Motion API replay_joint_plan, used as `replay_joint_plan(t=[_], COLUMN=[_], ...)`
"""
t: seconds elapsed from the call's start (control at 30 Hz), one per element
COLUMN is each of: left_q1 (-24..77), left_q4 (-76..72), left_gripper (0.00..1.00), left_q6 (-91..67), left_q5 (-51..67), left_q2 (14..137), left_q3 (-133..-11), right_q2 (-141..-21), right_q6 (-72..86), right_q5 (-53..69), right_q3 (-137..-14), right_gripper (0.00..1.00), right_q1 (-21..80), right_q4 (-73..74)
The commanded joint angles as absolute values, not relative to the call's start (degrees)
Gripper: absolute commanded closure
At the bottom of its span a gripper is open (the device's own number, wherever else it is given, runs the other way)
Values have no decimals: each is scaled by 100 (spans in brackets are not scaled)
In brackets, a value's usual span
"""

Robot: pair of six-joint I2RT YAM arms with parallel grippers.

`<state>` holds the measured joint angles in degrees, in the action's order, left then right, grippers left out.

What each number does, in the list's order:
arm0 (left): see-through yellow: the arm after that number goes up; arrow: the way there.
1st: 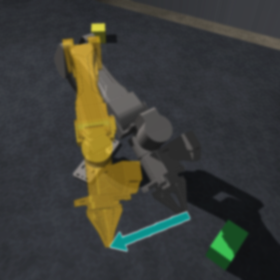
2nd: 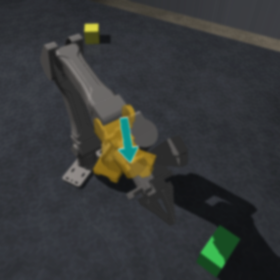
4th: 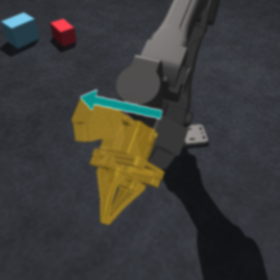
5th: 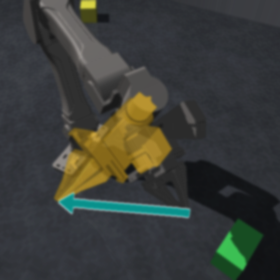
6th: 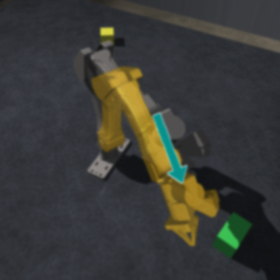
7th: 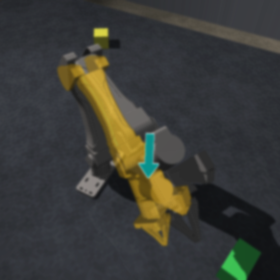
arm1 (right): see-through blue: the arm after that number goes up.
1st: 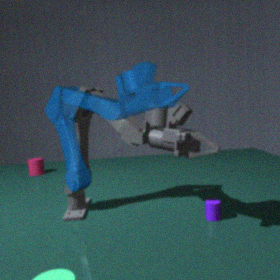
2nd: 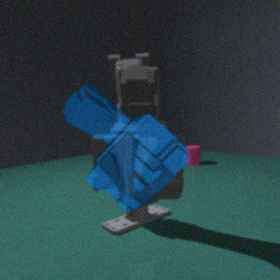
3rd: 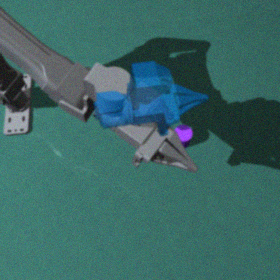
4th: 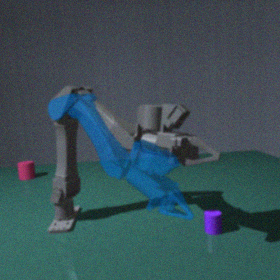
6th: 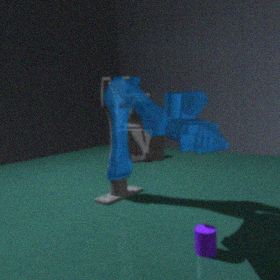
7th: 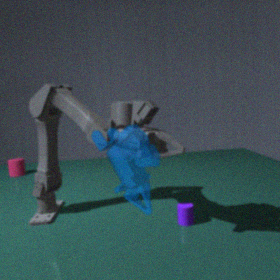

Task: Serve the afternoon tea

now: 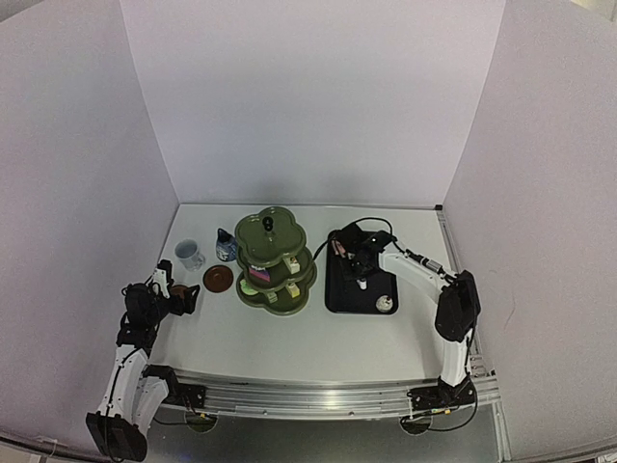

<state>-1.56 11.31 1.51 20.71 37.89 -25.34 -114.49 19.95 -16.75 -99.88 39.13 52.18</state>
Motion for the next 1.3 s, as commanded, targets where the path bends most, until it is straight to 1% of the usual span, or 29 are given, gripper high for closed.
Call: replay_joint_plan(t=[0.0,0.1,0.23,0.4,0.53,0.7,0.9,1.03,1.27], left_q1=[-173,-171,-176,-174,-175,-174,-178,-176,-177], left_q4=[894,911,929,960,1027,1144,1186,1175,1163], left_gripper=[0,0,0,0,0,0,0,0,0], left_q6=[132,91,62,52,82,195,232,229,244], left_q5=[1974,1956,1977,2009,2004,1970,1976,2008,2013], left_q2=[3700,3653,3606,3567,3518,3471,3445,3471,3471], left_q3=[-2530,-2554,-2560,-2577,-2584,-2602,-2602,-2596,-2597], right_q2=[-10406,-10136,-9983,-10263,-10561,-10821,-10787,-10827,-10868], right_q6=[1596,1221,553,-562,-932,-1044,-977,-918,-890], right_q5=[-2045,-2101,-1667,-990,-611,-425,-594,-752,-579], right_q3=[-10358,-10741,-11534,-12625,-13172,-13357,-12998,-12980,-12853], right_gripper=[100,100,100,100,100,100,100,100,100], right_q1=[3885,3885,3921,4202,4339,4586,4627,4627,4622], right_q4=[5435,5689,5772,5850,5909,5935,5992,6003,6027])
